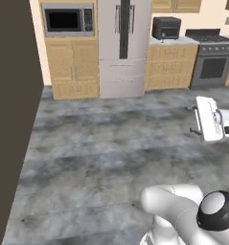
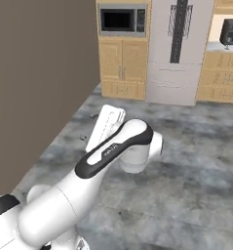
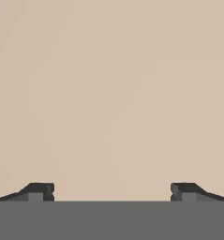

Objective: Retrieve the wine glasses from the counter and place one next to each plate.

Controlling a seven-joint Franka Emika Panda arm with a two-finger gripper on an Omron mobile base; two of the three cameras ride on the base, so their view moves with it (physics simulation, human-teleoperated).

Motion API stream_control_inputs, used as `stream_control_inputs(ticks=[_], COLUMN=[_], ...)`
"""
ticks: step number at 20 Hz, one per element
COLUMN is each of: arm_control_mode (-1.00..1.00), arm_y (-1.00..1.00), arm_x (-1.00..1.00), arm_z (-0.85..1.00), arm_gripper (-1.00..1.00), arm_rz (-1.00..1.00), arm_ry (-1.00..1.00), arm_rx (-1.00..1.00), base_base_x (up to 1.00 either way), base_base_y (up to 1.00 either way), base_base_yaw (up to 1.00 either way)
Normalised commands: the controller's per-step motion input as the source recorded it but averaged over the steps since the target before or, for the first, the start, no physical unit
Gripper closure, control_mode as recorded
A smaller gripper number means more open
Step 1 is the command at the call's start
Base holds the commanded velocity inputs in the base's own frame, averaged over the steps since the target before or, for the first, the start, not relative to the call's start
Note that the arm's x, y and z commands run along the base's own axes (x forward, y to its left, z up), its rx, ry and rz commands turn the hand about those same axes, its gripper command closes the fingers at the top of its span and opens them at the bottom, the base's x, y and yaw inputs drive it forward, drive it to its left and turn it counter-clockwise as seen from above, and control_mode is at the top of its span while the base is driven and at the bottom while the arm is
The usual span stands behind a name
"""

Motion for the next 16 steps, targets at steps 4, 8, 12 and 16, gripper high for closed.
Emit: stream_control_inputs(ticks=[4,8,12,16], arm_control_mode=[1.00,1.00,1.00,1.00], arm_y=[0.00,0.00,0.00,0.00], arm_x=[0.00,0.00,0.00,0.00], arm_z=[0.00,0.00,0.00,0.00], arm_gripper=[-1.00,-1.00,-1.00,-1.00], arm_rz=[0.00,0.00,0.00,0.00], arm_ry=[0.00,0.00,0.00,0.00], arm_rx=[0.00,0.00,0.00,0.00], base_base_x=[1.00,1.00,1.00,1.00], base_base_y=[0.35,0.22,0.16,0.00], base_base_yaw=[-0.04,-0.04,-0.02,0.00])
